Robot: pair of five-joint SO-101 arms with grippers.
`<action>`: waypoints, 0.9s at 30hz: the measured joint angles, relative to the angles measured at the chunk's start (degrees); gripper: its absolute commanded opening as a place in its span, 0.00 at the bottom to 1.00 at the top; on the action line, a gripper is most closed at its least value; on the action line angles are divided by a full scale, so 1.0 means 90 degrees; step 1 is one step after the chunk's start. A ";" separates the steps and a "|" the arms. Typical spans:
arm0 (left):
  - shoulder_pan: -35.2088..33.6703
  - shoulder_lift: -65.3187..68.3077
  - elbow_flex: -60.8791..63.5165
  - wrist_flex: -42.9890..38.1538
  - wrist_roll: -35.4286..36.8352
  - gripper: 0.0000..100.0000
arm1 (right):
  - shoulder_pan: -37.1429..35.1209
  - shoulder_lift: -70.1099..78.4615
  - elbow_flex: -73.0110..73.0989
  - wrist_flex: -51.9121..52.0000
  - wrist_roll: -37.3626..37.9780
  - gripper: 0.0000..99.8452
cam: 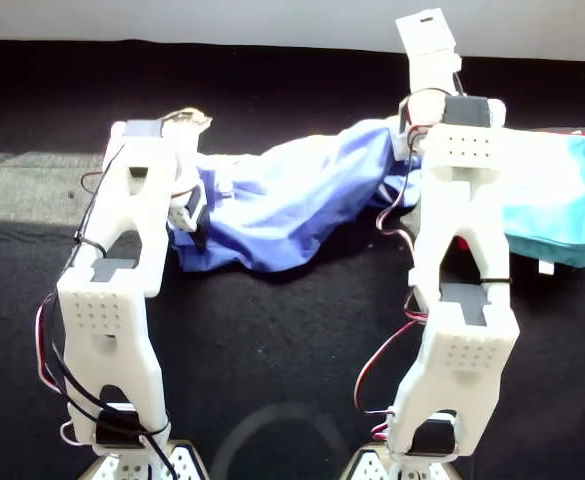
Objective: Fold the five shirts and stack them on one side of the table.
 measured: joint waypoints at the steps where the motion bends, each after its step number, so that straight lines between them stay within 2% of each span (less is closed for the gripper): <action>1: 0.0000 -0.0010 0.0137 -0.0234 -0.0049 0.20 | 0.0000 0.0000 0.0000 0.0020 0.0000 0.01; 6: -0.0010 0.0039 0.0049 -0.0908 -0.0166 0.20 | 0.0000 -0.0342 0.0010 0.0205 0.0000 0.01; 16: -0.0430 0.1289 -0.2051 -0.0928 -0.0166 0.20 | 0.0000 -0.1573 0.0049 0.0947 0.0000 0.01; 21: -0.0537 0.1856 -0.3038 -0.0449 -0.0166 0.20 | 0.0000 -0.1661 0.0059 0.1055 0.0000 0.01; 27: -0.0615 0.1973 -0.4239 0.0899 -0.0176 0.20 | 0.0000 -0.1504 0.0059 0.1055 0.0000 0.02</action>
